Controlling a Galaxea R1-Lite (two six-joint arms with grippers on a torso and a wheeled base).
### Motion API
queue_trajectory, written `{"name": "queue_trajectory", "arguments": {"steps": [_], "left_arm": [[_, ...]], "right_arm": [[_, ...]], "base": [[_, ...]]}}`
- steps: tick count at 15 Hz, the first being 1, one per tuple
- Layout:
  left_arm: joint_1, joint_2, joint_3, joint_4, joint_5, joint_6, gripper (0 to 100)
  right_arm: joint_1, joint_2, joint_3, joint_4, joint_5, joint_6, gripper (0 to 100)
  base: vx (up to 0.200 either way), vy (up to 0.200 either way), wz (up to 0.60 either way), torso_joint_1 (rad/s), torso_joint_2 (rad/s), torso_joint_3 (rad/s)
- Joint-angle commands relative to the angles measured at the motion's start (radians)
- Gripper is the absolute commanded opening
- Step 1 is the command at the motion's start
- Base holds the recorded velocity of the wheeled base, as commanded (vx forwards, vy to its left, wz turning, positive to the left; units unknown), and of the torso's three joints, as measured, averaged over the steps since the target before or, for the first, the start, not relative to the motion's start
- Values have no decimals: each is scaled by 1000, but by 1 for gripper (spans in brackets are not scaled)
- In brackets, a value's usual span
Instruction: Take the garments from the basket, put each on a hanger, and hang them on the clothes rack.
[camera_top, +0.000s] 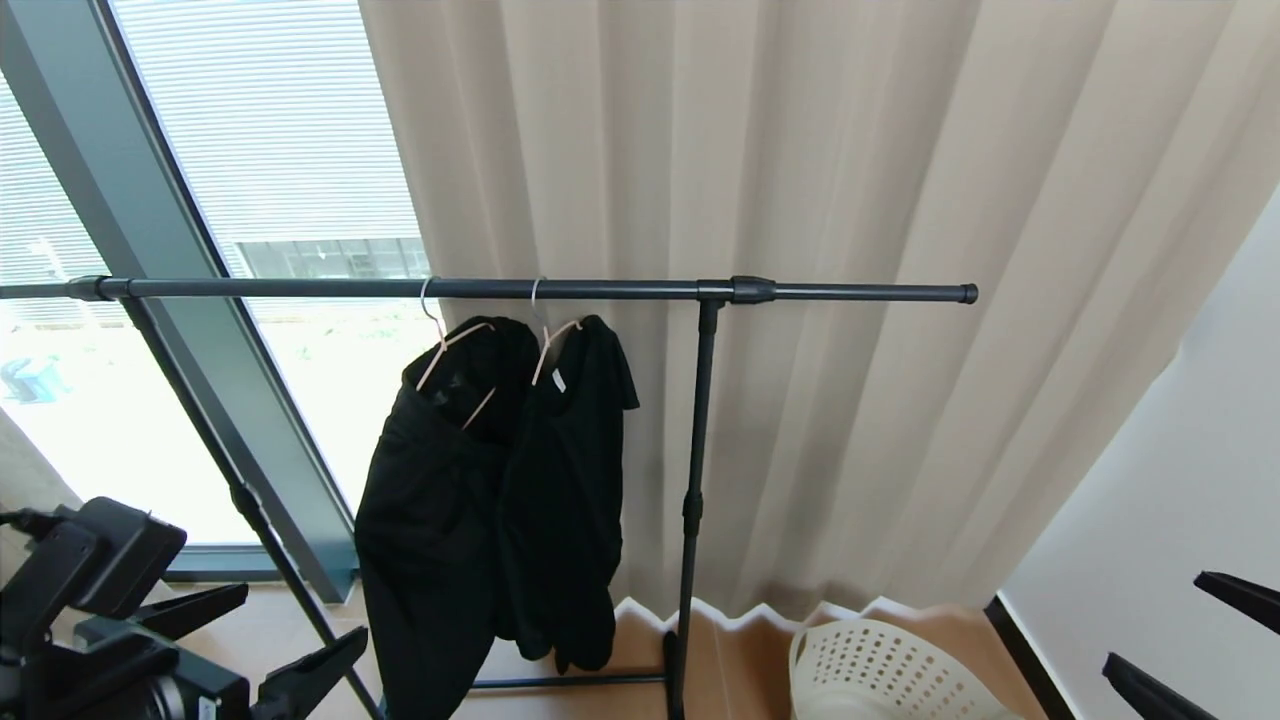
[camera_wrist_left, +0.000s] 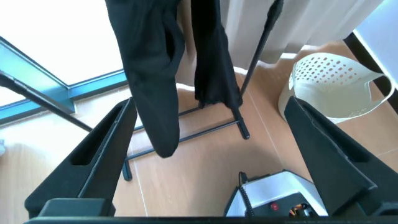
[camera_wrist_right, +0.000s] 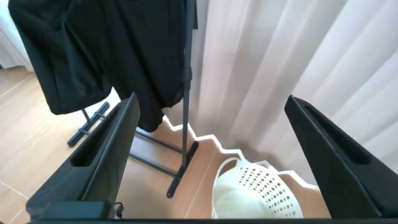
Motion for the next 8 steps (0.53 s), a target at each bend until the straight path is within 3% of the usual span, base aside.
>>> {"name": "queue_trajectory", "arguments": {"steps": [1,2,4,6,8], "left_arm": [[0,-77,47,-1,0,-5,100],[0,-165,146,-1,0,-19,100],[2,-243,196,1,-1,-29,100],[2,-329,238,4,0,-28,100],[5,-415,264,14,6,-28,100]], "right_arm": [[0,-135,72,3,-12,-3,100],[-4,-298,117,43,-18,-1,100],[-4,-433,117,175,-38,-3,100],[-6,-526,117,278,-55,-1,100],[-35,-566,117,304,-52,-1,100]], "base": [[0,0,0,0,0,0],[0,0,0,0,0,0],[0,0,0,0,0,0],[0,0,0,0,0,0],[0,0,0,0,0,0]]}}
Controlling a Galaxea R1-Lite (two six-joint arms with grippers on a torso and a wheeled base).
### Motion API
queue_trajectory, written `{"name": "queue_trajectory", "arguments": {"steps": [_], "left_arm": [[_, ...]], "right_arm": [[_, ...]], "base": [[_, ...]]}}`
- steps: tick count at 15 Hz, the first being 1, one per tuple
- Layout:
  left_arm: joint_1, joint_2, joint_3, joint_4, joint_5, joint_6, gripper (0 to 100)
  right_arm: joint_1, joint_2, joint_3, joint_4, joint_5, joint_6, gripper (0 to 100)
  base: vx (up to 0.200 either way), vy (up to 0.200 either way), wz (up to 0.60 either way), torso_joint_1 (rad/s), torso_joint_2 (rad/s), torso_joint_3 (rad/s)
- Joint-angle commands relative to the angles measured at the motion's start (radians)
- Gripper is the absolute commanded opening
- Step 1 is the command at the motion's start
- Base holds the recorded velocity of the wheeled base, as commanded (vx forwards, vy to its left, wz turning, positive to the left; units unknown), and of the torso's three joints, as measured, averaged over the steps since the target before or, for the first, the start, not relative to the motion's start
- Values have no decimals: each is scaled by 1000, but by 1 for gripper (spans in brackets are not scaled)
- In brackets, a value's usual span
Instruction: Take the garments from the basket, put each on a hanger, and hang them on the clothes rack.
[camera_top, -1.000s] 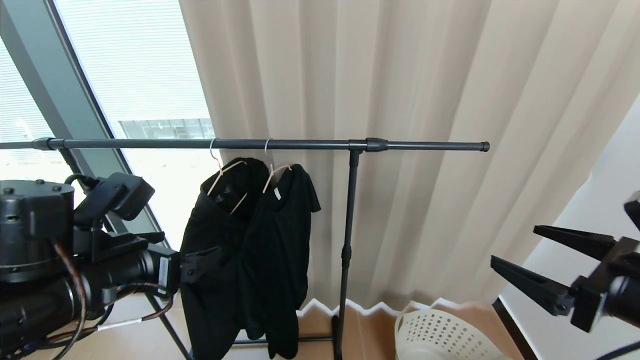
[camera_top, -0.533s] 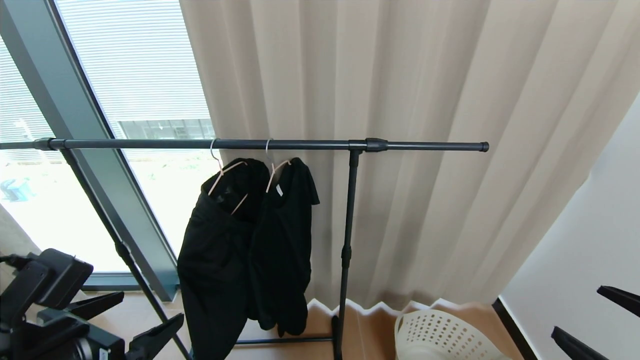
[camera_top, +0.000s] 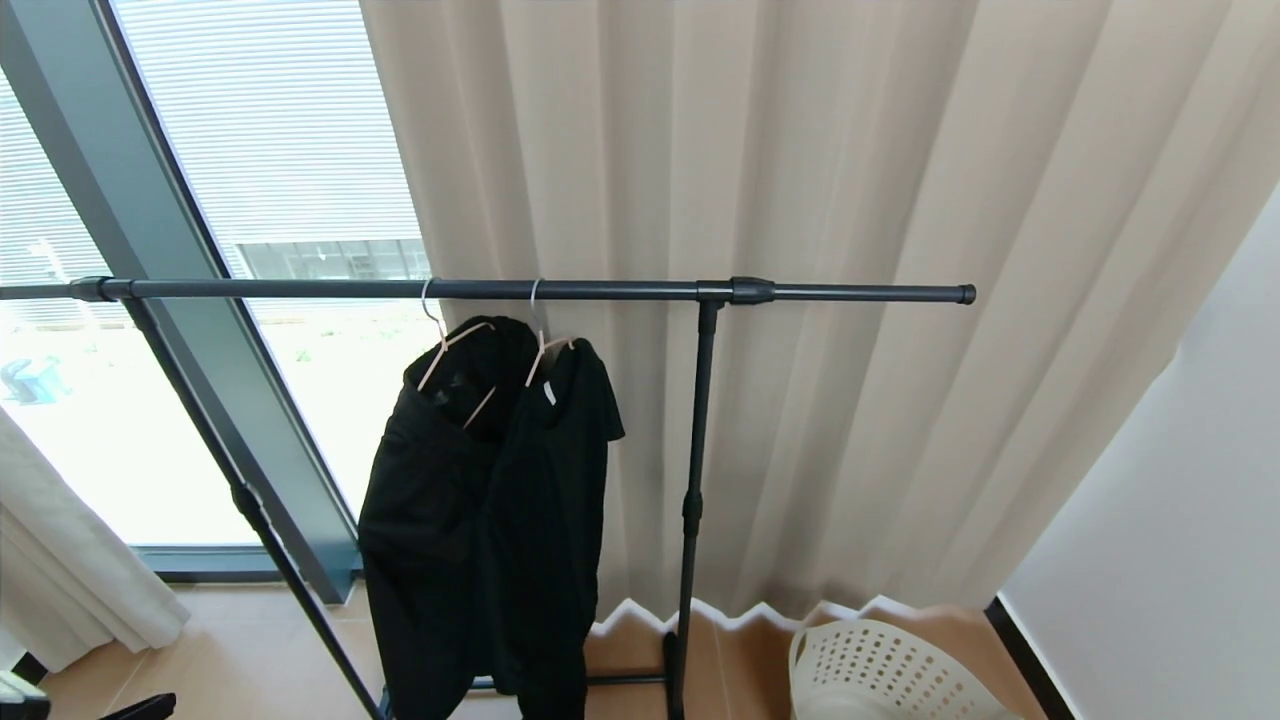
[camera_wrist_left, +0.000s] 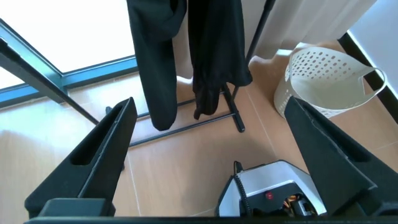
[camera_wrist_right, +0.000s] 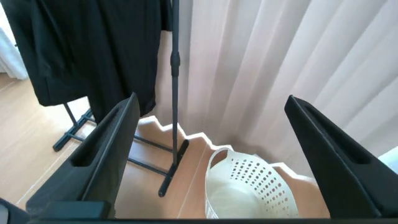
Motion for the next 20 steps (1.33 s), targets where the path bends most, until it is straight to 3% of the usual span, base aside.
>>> {"name": "queue_trajectory", "arguments": {"steps": [1,4,8,10,12,16,20], "left_arm": [[2,-144,29,25,6,-1,100],[10,-319,29,190,0,-1,100],[45,-403,29,197,16,33,100],[246,-441,29,199,15,69,100],[354,-524,29,206,9,66,100],[384,-711,29,206,-7,68,100],[395,-734,29,205,-23,48,100]], "right_arm": [[-16,-96,4,7,-4,1,100],[-39,-111,4,7,-4,1,100],[-122,-156,4,7,-27,1,100],[-200,-156,4,7,-30,1,100],[-221,-156,4,6,-30,3,100],[-281,-162,4,7,-32,9,100],[-349,-254,4,0,-38,26,100]], "base": [[0,0,0,0,0,0],[0,0,0,0,0,0],[0,0,0,0,0,0],[0,0,0,0,0,0],[0,0,0,0,0,0],[0,0,0,0,0,0],[0,0,0,0,0,0]]}}
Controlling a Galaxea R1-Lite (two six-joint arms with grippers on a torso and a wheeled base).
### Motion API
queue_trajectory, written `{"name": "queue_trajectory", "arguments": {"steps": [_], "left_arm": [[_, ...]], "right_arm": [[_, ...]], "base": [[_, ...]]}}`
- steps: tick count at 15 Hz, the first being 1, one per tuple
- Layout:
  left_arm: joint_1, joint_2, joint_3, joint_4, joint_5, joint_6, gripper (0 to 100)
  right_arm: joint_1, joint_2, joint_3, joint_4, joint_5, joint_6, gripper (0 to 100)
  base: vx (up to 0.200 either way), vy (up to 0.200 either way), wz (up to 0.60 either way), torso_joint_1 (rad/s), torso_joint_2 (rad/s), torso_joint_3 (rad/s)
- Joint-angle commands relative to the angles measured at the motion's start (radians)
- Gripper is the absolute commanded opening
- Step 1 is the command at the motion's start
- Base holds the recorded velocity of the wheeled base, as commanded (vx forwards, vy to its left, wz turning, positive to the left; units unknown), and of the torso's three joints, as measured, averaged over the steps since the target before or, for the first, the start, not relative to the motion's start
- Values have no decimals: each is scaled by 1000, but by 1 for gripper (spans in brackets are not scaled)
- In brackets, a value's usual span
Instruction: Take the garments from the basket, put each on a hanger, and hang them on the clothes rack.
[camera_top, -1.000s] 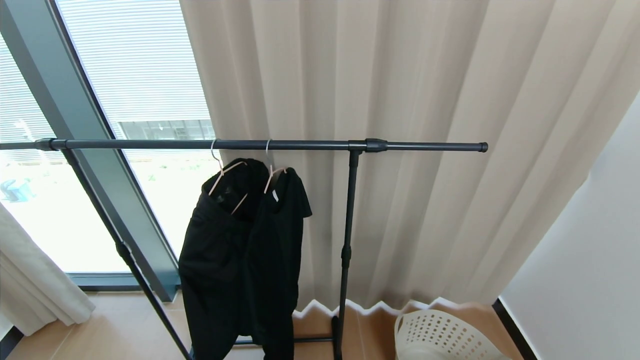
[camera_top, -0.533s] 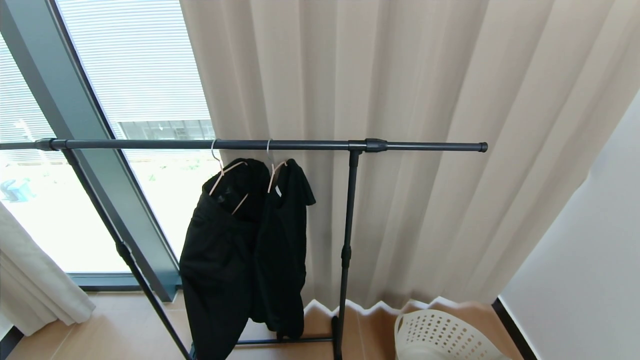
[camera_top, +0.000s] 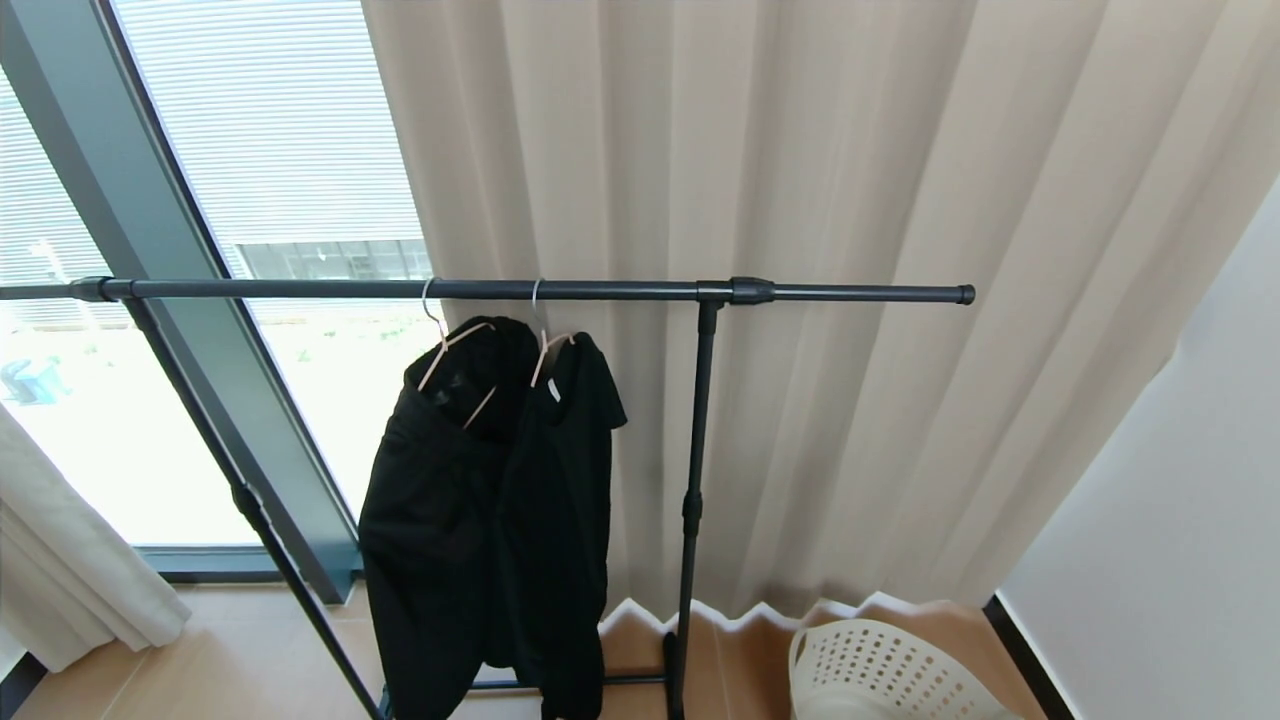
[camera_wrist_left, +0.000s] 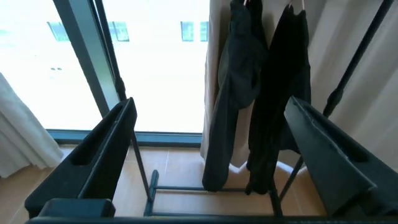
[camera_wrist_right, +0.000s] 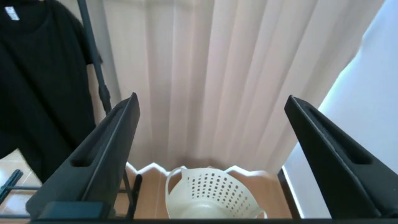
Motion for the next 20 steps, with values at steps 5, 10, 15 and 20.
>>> {"name": "queue_trajectory", "arguments": {"steps": [5,10,15,20], "left_arm": [[3,-26,0,-1,1,-2,100],[3,-26,0,-1,1,-2,100],[3,-26,0,-1,1,-2,100],[3,-26,0,-1,1,-2,100]], "right_arm": [[-19,-37,0,-10,-13,37,100],[-19,-37,0,-10,-12,30,100],[-19,-37,0,-10,-12,31,100],[-19,-37,0,-10,-12,31,100]], "base": [[0,0,0,0,0,0],[0,0,0,0,0,0],[0,0,0,0,0,0],[0,0,0,0,0,0]]}}
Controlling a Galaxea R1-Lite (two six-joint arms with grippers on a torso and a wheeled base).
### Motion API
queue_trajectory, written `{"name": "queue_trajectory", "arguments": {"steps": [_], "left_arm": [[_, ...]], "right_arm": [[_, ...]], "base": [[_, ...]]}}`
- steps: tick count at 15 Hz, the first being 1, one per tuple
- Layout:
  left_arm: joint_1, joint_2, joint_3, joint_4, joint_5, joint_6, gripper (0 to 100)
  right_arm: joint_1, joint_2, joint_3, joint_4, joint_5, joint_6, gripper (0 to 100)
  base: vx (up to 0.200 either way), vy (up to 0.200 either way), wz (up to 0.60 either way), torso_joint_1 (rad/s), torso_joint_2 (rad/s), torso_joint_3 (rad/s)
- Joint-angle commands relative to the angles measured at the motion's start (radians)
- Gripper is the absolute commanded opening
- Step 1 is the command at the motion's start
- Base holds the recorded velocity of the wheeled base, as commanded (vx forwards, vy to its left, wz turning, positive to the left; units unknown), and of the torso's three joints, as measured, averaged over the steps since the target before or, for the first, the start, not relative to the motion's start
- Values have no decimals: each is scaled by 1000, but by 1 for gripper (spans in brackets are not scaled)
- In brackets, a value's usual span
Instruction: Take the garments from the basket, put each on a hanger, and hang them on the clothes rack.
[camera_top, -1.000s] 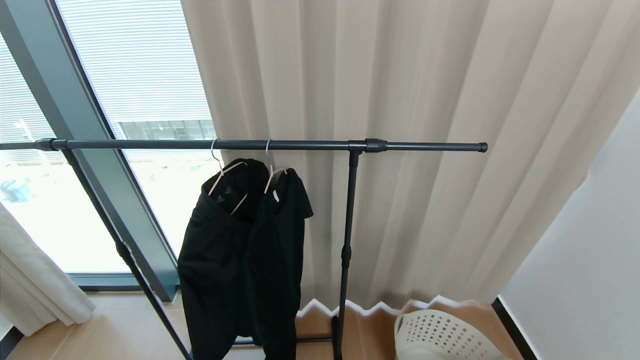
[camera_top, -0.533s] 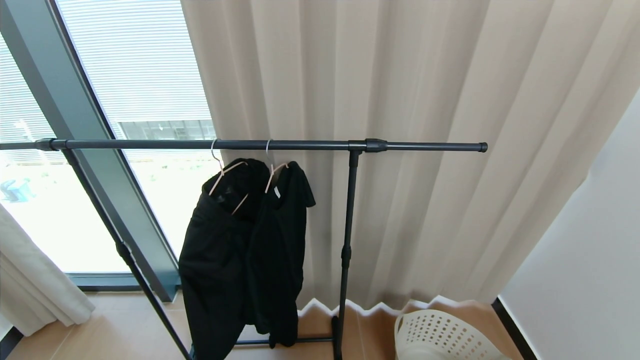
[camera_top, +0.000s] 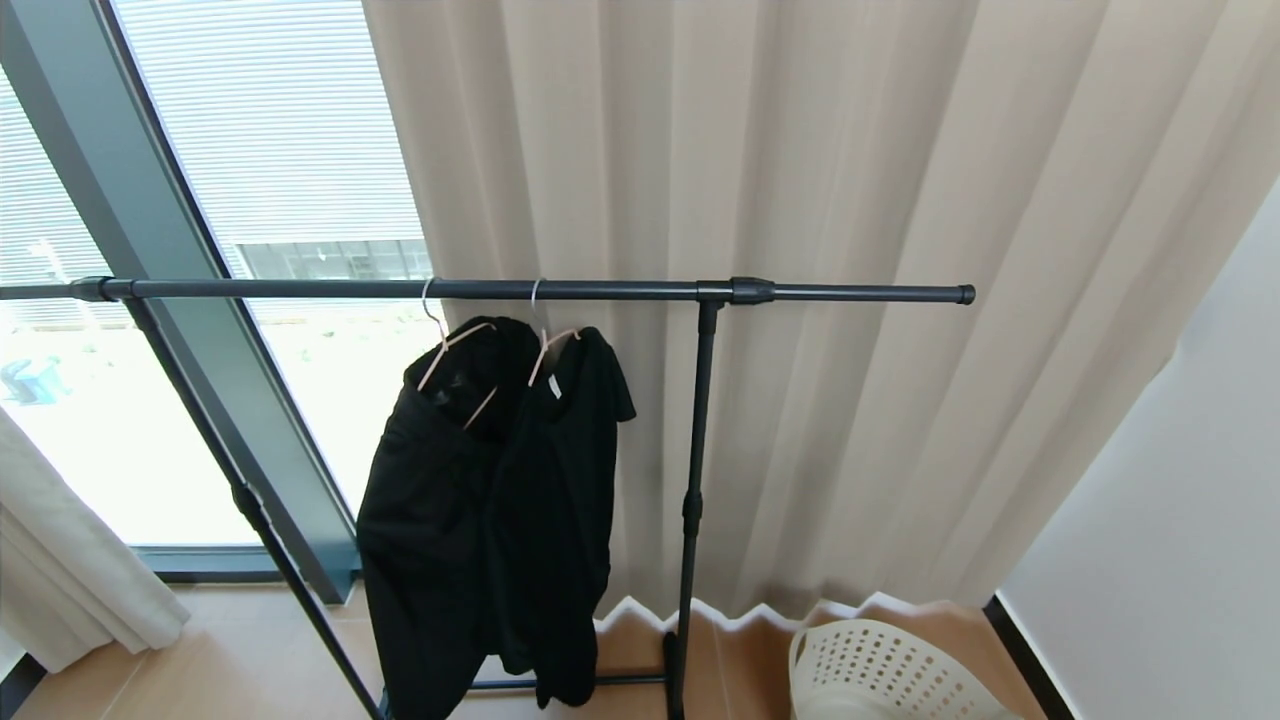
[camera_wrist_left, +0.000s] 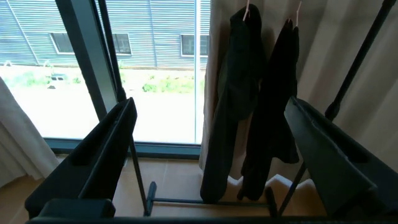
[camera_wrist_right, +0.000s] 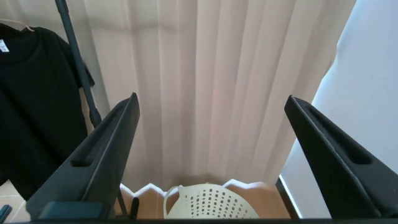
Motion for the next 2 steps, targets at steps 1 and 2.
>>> {"name": "queue_trajectory", "arguments": {"steps": [1,2], "left_arm": [[1,2,0,0,1,0,100],[1,2,0,0,1,0,100]], "right_arm": [[0,1,0,0,0,0,100],[0,1,0,0,0,0,100]], "base": [[0,0,0,0,0,0],[0,0,0,0,0,0]]}}
